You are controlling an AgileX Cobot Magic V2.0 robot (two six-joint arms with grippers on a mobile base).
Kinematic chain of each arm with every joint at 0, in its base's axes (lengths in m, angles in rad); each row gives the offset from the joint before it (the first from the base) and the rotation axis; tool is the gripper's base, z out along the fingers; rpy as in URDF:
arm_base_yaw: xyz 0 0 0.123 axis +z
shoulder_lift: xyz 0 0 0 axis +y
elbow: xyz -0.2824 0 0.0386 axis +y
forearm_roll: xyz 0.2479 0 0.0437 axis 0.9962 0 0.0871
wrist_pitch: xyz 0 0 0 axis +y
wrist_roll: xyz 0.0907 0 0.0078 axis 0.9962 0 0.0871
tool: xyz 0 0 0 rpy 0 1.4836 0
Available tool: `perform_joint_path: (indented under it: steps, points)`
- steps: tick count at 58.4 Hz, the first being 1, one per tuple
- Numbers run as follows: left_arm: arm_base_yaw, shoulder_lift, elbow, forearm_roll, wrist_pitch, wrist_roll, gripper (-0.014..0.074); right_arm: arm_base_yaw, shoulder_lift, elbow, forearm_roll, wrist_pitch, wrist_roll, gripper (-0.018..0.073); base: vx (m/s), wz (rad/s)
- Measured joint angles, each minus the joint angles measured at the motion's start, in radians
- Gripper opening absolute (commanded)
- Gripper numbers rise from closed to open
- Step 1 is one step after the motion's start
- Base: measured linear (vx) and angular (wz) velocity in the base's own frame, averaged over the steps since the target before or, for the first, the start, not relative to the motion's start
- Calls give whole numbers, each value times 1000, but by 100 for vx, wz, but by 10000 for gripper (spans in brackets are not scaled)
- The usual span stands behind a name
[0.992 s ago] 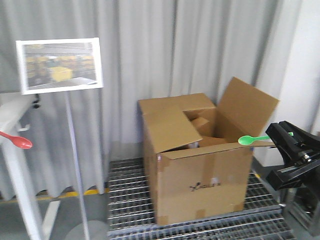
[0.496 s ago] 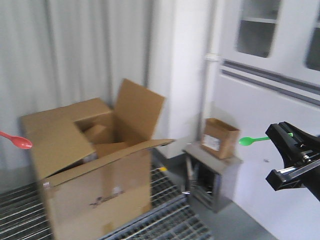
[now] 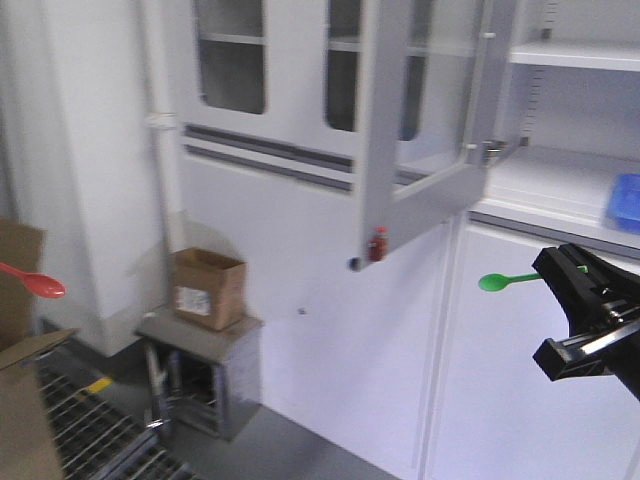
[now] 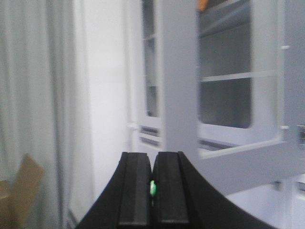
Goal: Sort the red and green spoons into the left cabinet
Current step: 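Turn the base toward the white cabinet with open glass door, then drive the base up to the cabinet shelf holding the blue tray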
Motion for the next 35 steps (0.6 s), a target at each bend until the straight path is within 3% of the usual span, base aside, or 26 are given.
perform_joint_path:
  steps: [35]
  points:
    - [0,0,0,1,0,0,56,0,0,0,0,0,0,81,16,-63]
